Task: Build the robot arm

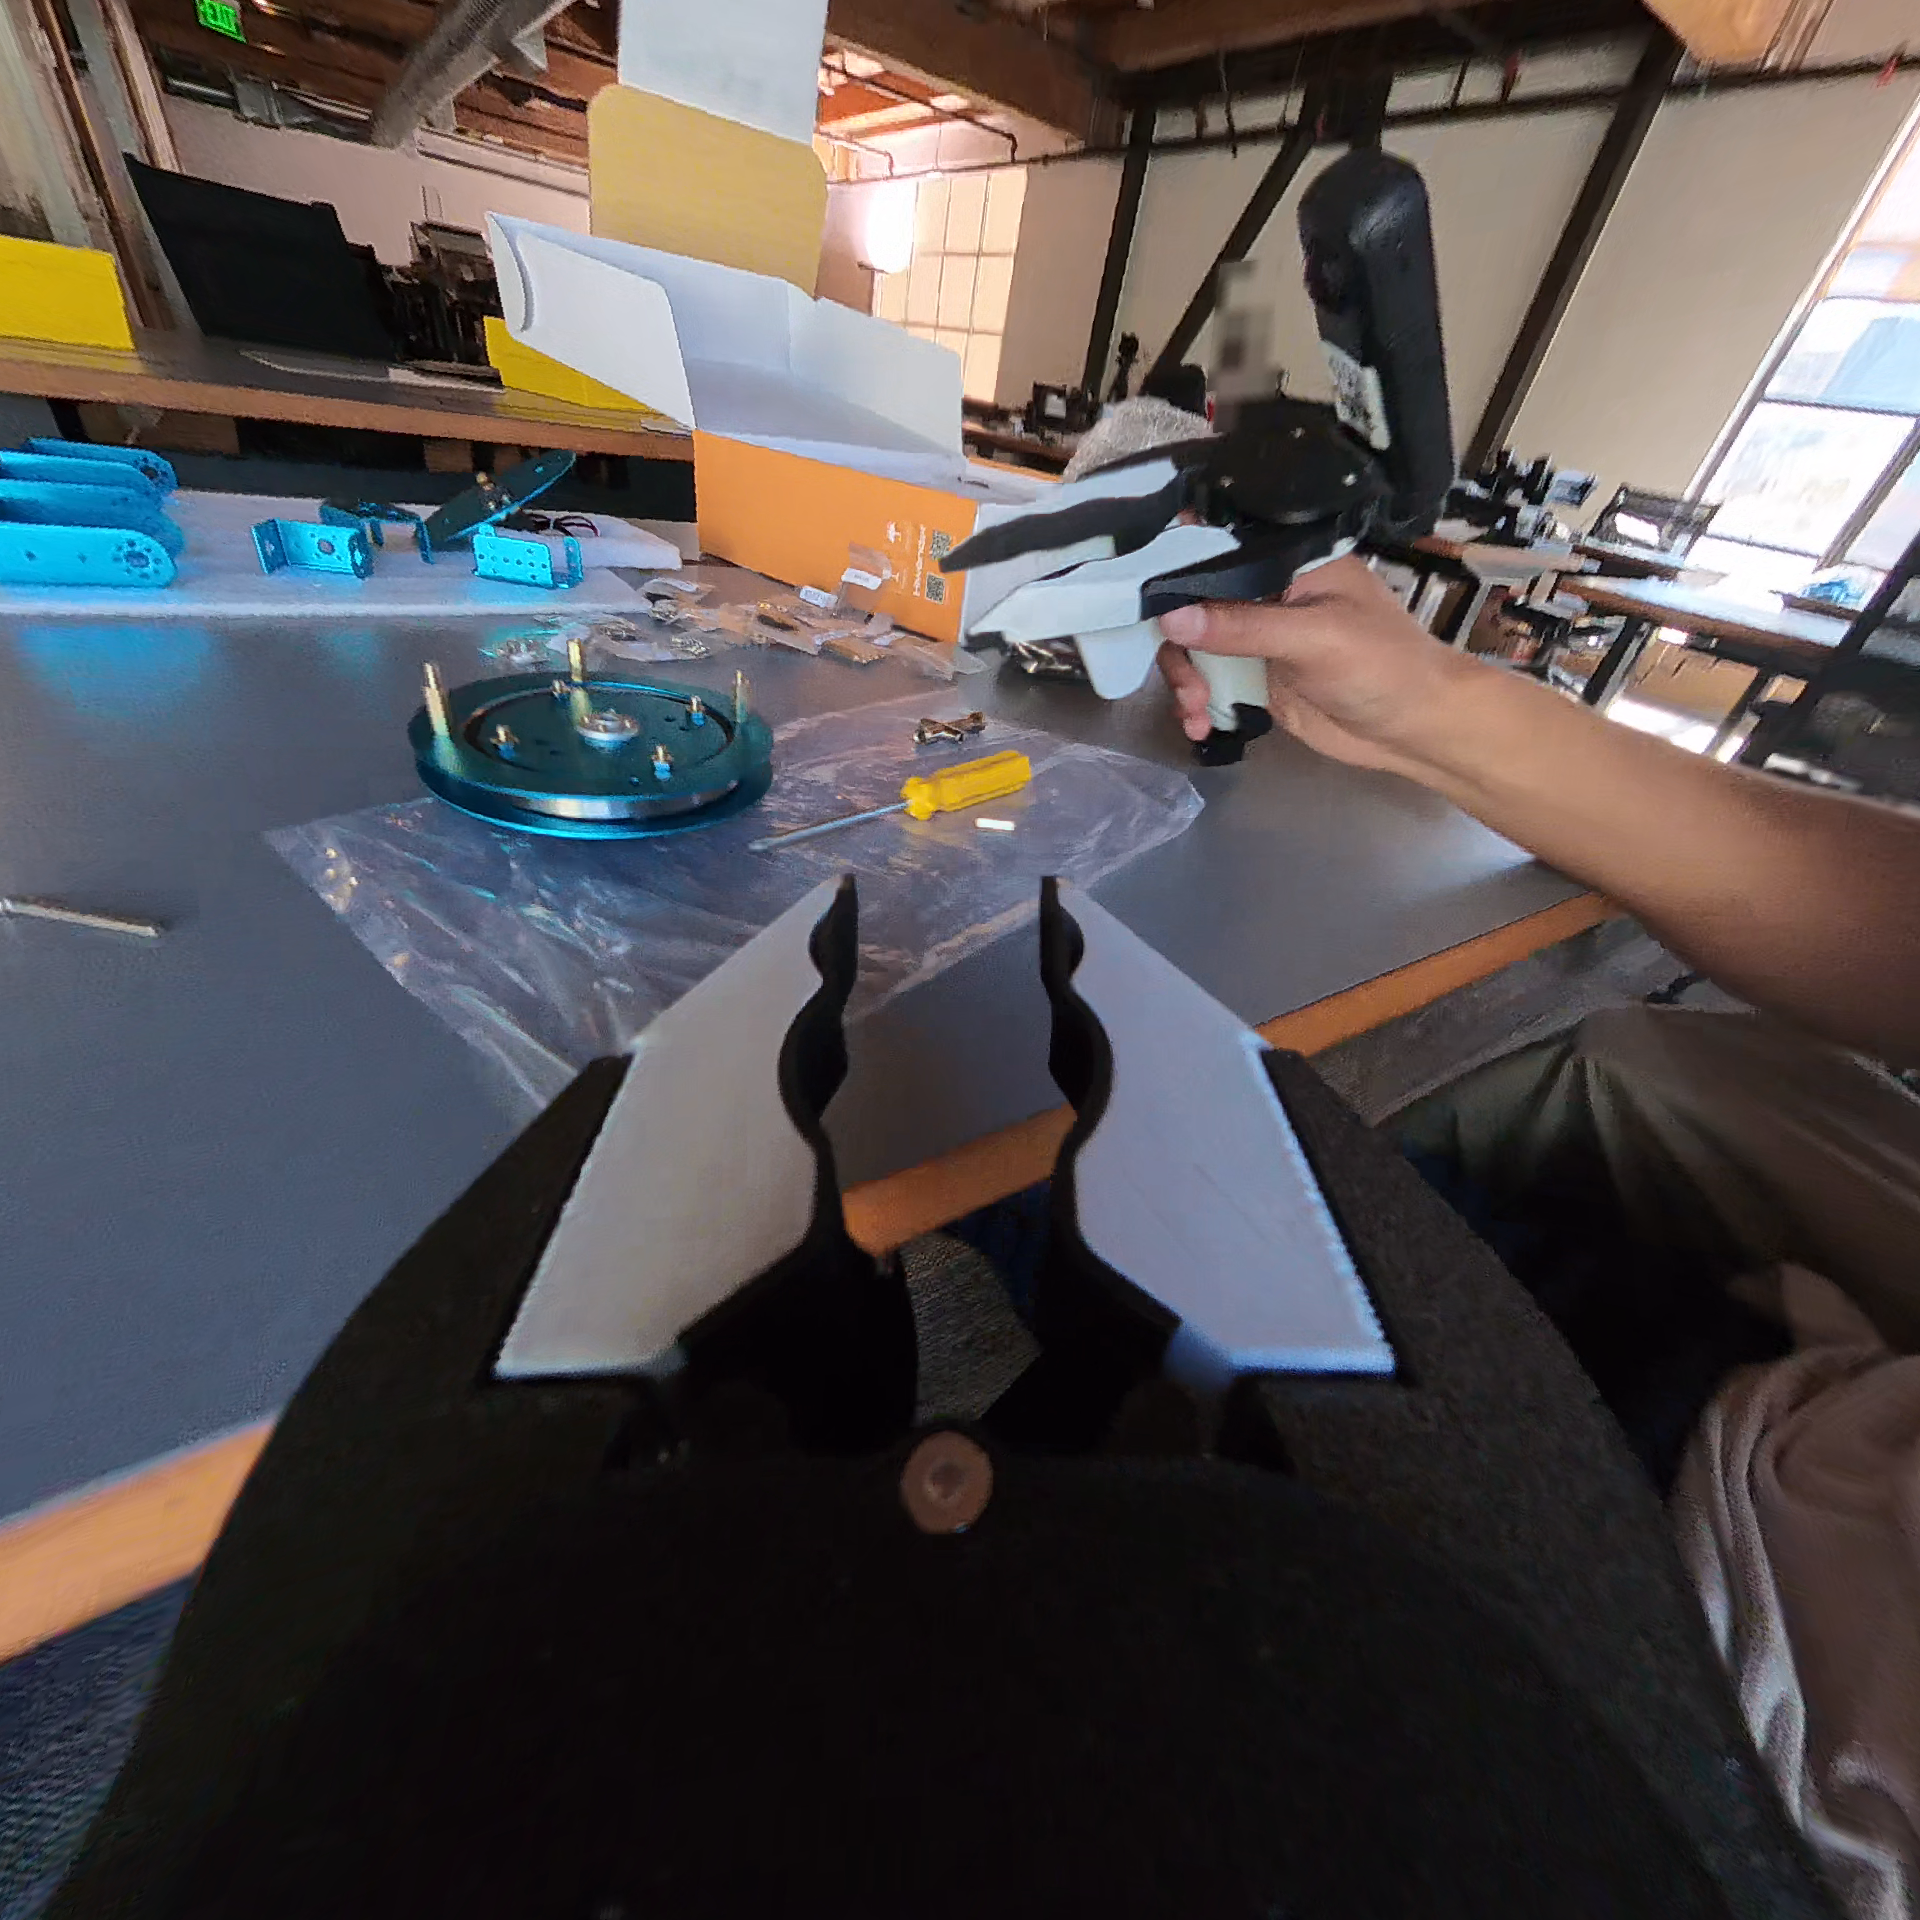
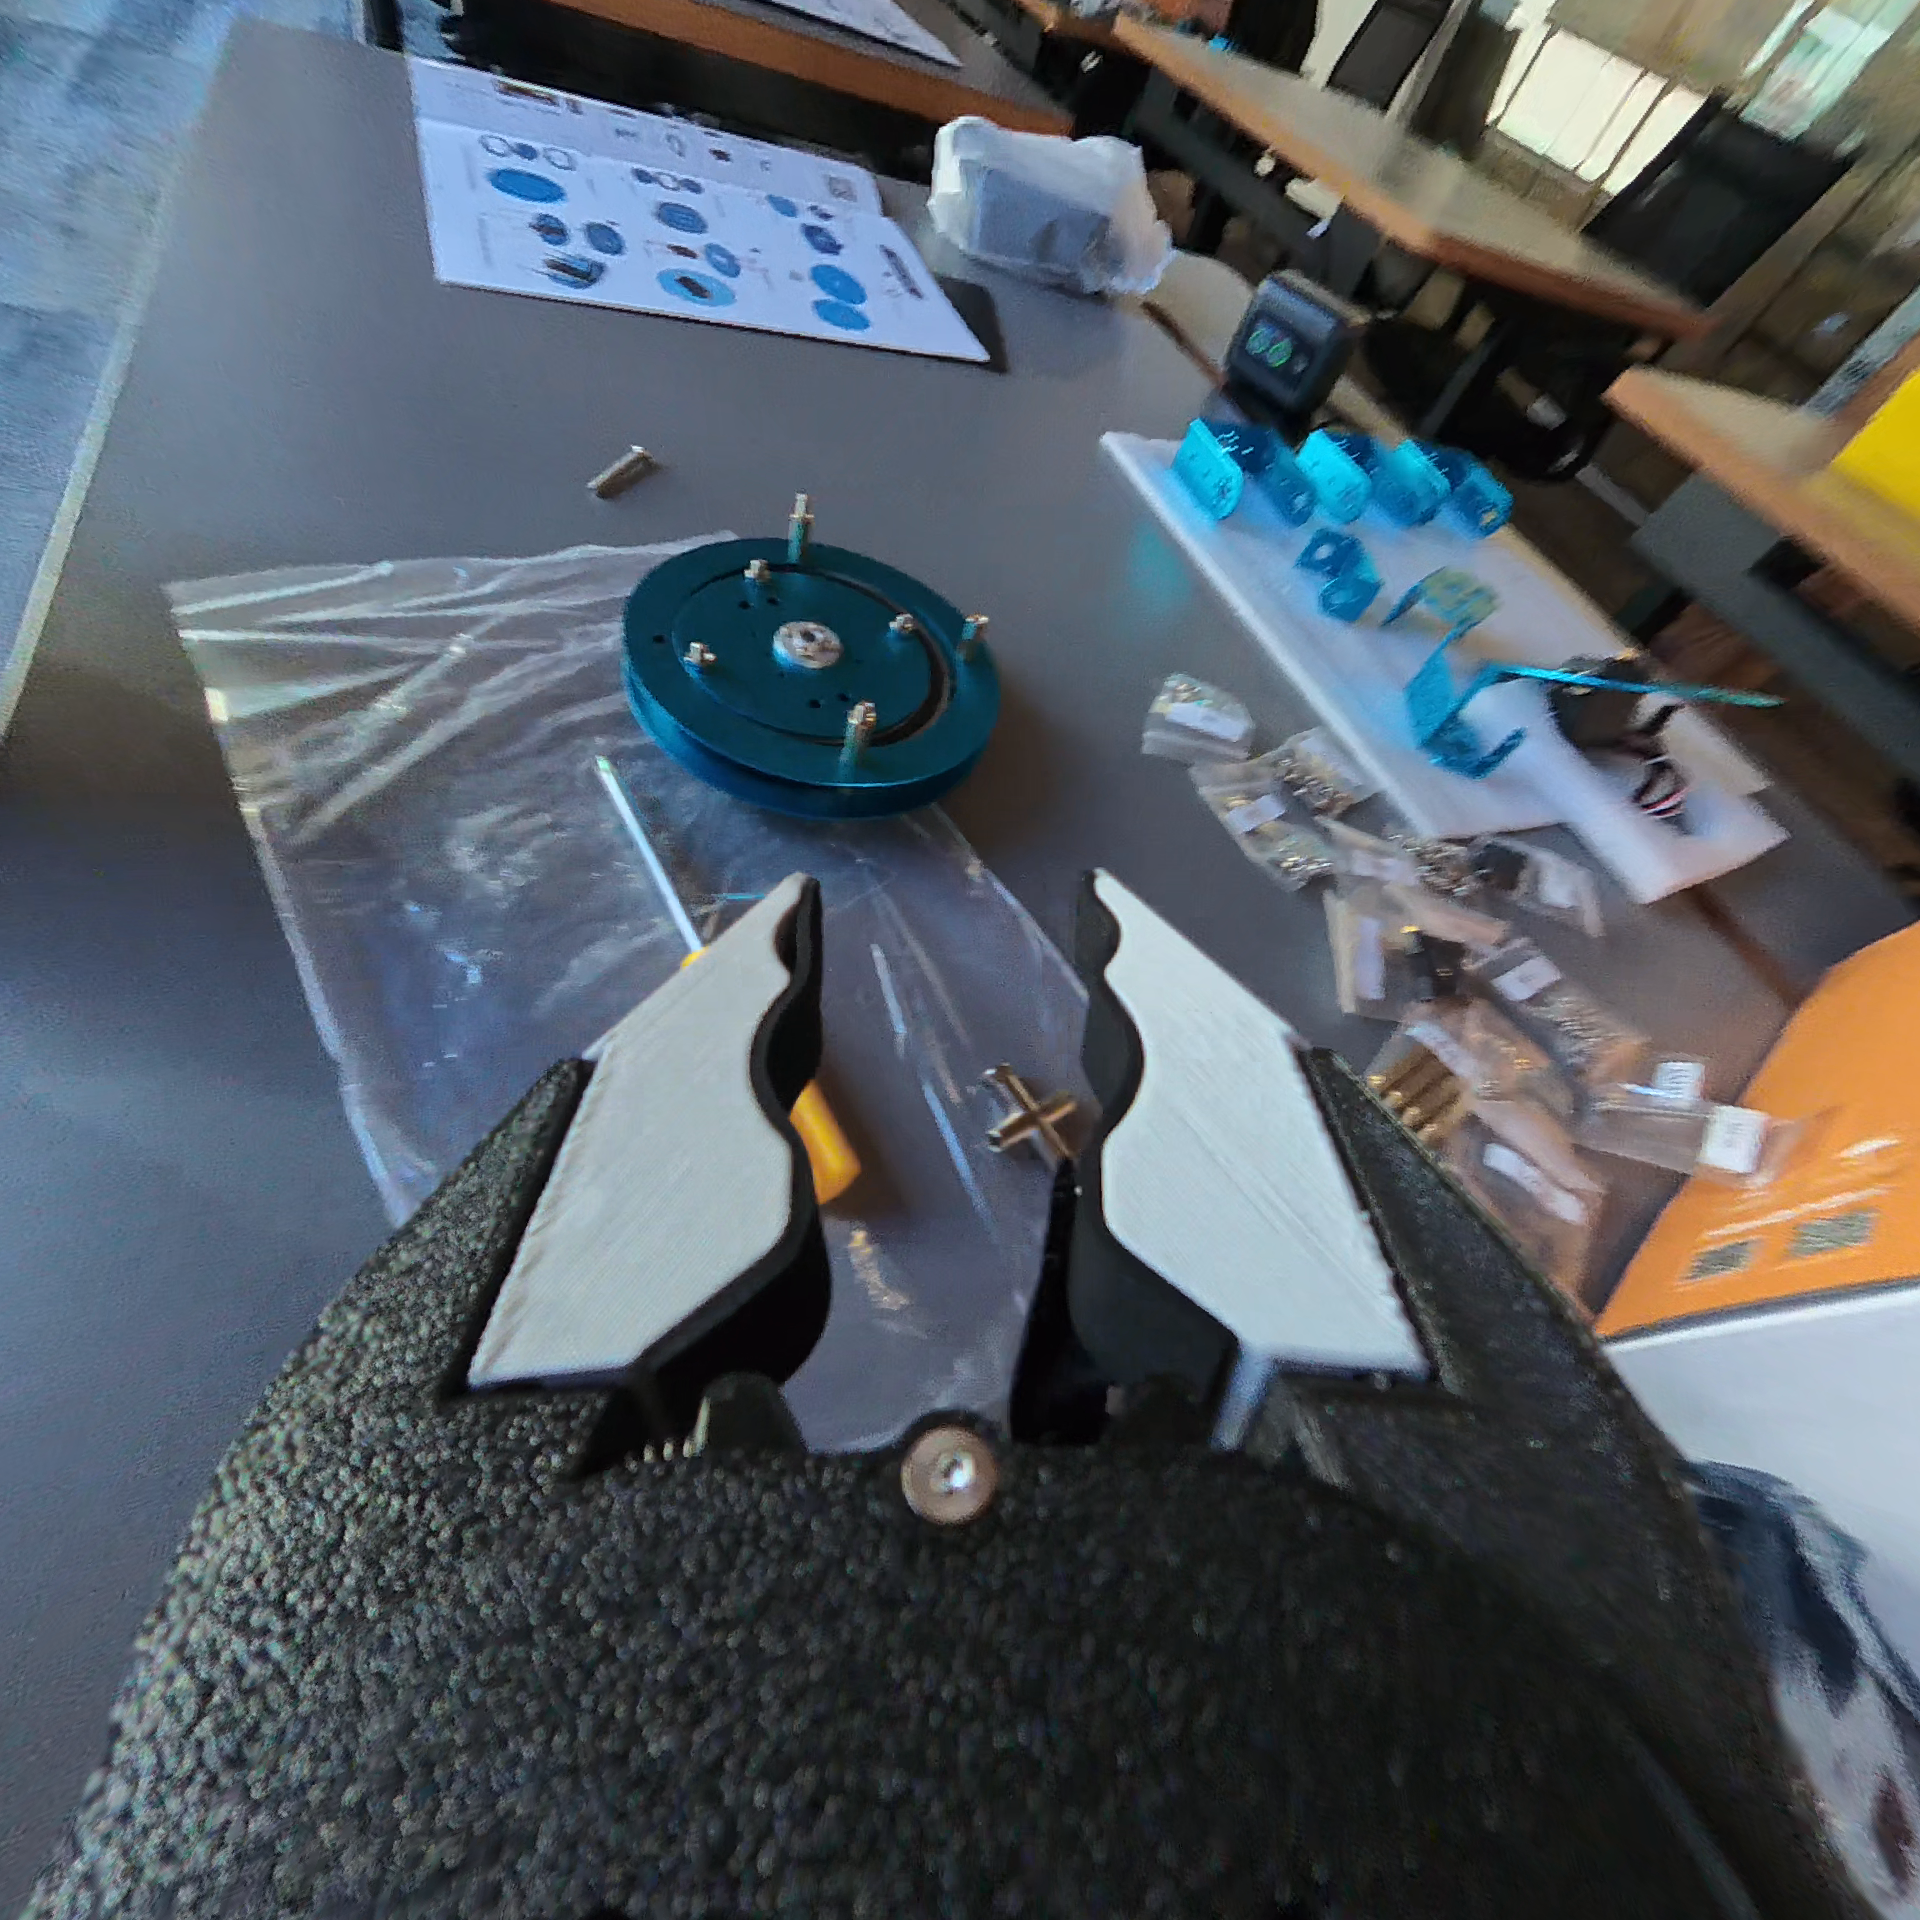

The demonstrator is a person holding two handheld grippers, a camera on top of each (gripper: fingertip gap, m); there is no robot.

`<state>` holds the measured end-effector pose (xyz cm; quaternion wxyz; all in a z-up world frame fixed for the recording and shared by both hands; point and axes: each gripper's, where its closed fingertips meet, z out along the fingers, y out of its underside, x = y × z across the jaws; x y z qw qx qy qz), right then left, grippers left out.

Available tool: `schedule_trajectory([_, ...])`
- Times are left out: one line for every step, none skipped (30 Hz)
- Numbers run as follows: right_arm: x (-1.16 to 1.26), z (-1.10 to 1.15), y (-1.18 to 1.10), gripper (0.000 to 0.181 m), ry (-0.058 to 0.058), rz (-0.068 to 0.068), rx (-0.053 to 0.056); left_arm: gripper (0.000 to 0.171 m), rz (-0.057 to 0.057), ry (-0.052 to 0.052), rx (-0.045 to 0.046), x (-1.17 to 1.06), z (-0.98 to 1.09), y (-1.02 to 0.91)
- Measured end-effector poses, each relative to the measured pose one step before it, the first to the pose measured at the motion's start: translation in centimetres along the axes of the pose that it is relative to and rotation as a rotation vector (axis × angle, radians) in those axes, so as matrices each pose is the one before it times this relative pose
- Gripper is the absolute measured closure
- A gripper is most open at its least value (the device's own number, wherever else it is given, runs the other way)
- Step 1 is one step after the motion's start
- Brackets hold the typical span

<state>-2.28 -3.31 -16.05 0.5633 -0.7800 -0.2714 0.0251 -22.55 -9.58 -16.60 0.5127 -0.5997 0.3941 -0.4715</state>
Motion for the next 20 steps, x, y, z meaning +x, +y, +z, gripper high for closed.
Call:
schedule_trajectory([0.445,0.028,0.063,0.129,0.0315,-0.0200,0.0039,0.137,-0.0140,-0.0135,0.02060,0.408,-0.457,0.358])
schedule_trajectory([0.551,-0.004,0.173,0.124,0.0360,-0.0127,-0.0031,0.137,-0.0031,-0.0246,0.01925,0.225,-0.488,0.414])
schedule_trajectory([0.500,-0.015,0.380,0.121,0.0326,-0.0035,-0.0190,0.137,0.0063,-0.0329,0.01194,0.071,-0.519,0.523])
schedule_trajectory([0.248,-0.035,0.477,0.121,0.0188,0.0011,-0.0268,0.137,0.0094,-0.0317,-0.00004,0.080,-0.549,0.604])
schedule_trajectory([0.153,-0.021,0.247,0.119,0.0137,-0.0012,-0.0066,0.137,0.0070,-0.0256,-0.01244,0.154,-0.553,0.648])
schedule_trajectory([-0.140,-0.082,0.185,0.119,-0.0059,-0.0030,0.0013,0.137,-0.0009,-0.0242,-0.01797,0.124,-0.557,0.631])
schedule_trajectory([-0.211,-0.096,0.131,0.116,-0.0101,0.0002,-0.0012,0.137,-0.0093,-0.0242,-0.01089,0.067,-0.551,0.537])
schedule_trajectory([0.072,-0.155,0.107,0.115,0.0130,0.0001,-0.0035,0.137,-0.0130,-0.0207,-0.00167,0.059,-0.525,0.438])
schedule_trajectory([0.225,-0.267,0.003,0.114,0.0261,-0.0121,0.0025,0.137,-0.0125,-0.0182,-0.00055,0.053,-0.490,0.492])
schedule_trajectory([0.288,-0.339,-0.010,0.116,0.0340,-0.0182,0.0059,0.137,-0.0112,-0.0218,-0.00518,-0.037,-0.433,0.643])
schedule_trajectory([0.256,-0.355,0.064,0.118,0.0342,-0.0195,0.0070,0.137,-0.0138,-0.0253,-0.00890,-0.115,-0.400,0.729])
schedule_trajectory([0.254,-0.339,0.243,0.122,0.0333,-0.0229,-0.0003,0.138,-0.0178,-0.0157,-0.01392,0.025,-0.347,0.794])
schedule_trajectory([0.266,-0.278,0.438,0.122,0.0331,-0.0240,-0.0101,0.137,-0.0222,-0.0069,-0.01993,0.135,-0.283,0.813])
schedule_trajectory([0.358,-0.242,0.569,0.122,0.0400,-0.0280,-0.0183,0.137,-0.0216,-0.0056,-0.01774,0.124,-0.224,0.696])
schedule_trajectory([0.324,-0.237,0.587,0.123,0.0396,-0.0306,-0.0182,0.137,-0.0137,-0.0028,-0.00946,0.149,-0.175,0.508])
schedule_trajectory([0.228,-0.222,0.601,0.124,0.0352,-0.0336,-0.0213,0.137,-0.0023,-0.0004,-0.00573,0.184,-0.139,0.399])
schedule_trajectory([0.086,-0.205,0.533,0.125,0.0306,-0.0322,-0.0202,0.138,0.0066,-0.0039,-0.00681,0.095,-0.100,0.393])
schedule_trajectory([0.006,-0.204,0.349,0.128,0.0270,-0.0355,-0.0117,0.138,0.0109,-0.0109,-0.01271,-0.029,-0.073,0.483])
schedule_trajectory([0.135,-0.224,0.211,0.129,0.0347,-0.0369,-0.0114,0.138,0.0107,-0.0167,-0.01845,-0.152,-0.050,0.588])
schedule_trajectory([0.015,-0.207,0.022,0.132,0.0282,-0.0339,-0.0021,0.138,0.0093,-0.0138,-0.01933,-0.120,-0.049,0.601])
